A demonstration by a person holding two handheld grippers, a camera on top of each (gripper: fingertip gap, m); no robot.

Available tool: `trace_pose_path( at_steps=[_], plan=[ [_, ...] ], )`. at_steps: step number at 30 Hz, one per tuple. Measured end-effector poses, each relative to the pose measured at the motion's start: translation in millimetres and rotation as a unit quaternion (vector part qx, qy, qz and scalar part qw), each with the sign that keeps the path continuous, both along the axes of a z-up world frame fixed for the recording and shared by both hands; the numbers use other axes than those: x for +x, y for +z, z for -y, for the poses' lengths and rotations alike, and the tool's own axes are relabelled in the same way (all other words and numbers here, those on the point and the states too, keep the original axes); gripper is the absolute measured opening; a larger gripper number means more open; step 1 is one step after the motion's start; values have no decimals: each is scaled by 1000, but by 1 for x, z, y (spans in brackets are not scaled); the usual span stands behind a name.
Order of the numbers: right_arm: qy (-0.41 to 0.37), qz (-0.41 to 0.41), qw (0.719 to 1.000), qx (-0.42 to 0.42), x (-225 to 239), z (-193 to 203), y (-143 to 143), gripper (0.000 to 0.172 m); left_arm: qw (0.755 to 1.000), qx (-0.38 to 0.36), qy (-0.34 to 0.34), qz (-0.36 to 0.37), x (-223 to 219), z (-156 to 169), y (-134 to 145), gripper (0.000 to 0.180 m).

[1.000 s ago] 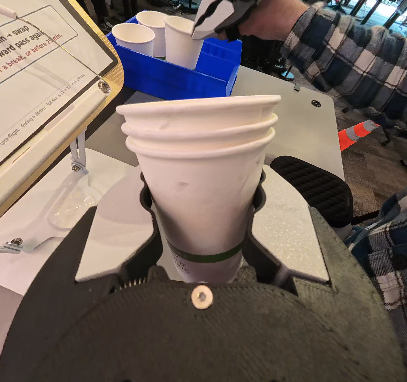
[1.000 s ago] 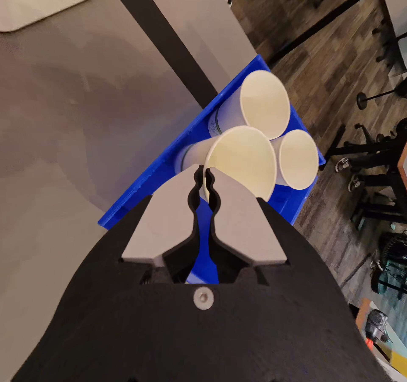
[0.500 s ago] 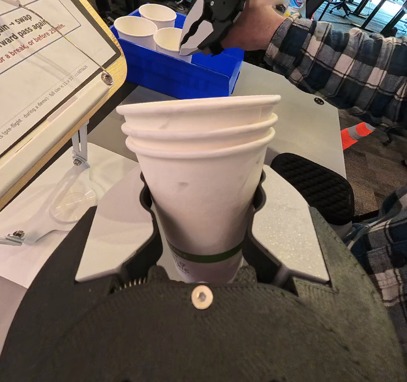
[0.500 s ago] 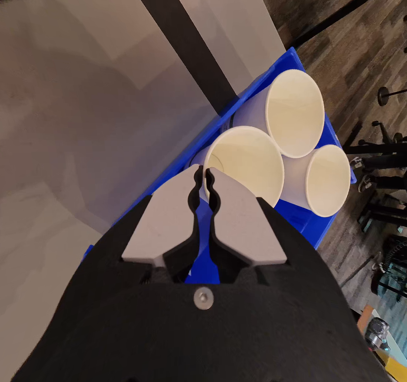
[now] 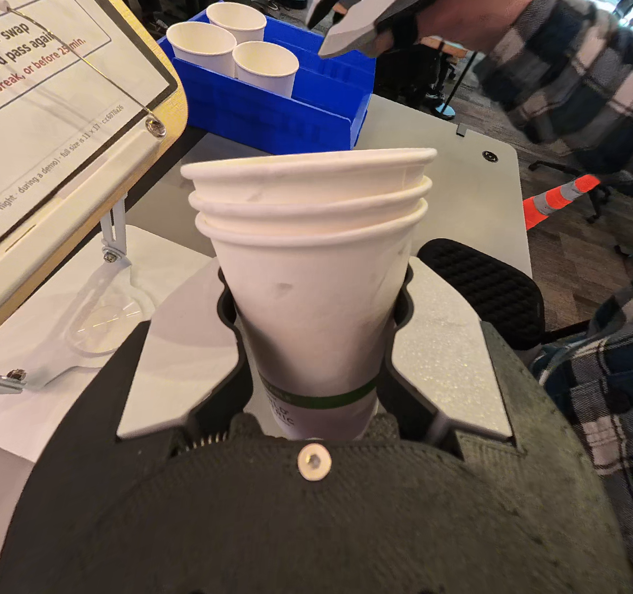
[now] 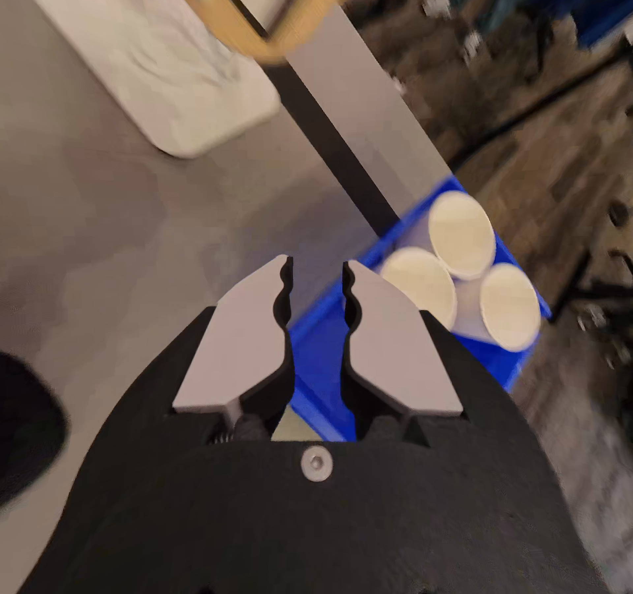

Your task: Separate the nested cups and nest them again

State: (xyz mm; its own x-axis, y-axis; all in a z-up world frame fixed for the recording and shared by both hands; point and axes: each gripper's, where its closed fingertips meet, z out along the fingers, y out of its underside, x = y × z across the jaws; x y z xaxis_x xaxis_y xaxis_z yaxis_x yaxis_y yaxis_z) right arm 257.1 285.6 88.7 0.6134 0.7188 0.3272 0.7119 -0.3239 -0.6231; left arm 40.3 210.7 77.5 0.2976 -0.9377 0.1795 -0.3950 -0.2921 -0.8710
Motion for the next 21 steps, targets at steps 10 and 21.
trace_pose_path(
  at_steps=[10,21],
  plan=[
    [258,-171,951,-18,-185,102,61,20,998,16,-24,-56,12,10,-13,92],
    [263,-211,938,-77,-222,121,53,4,997,31,-13,-66,3,19,-9,92]
  ],
)
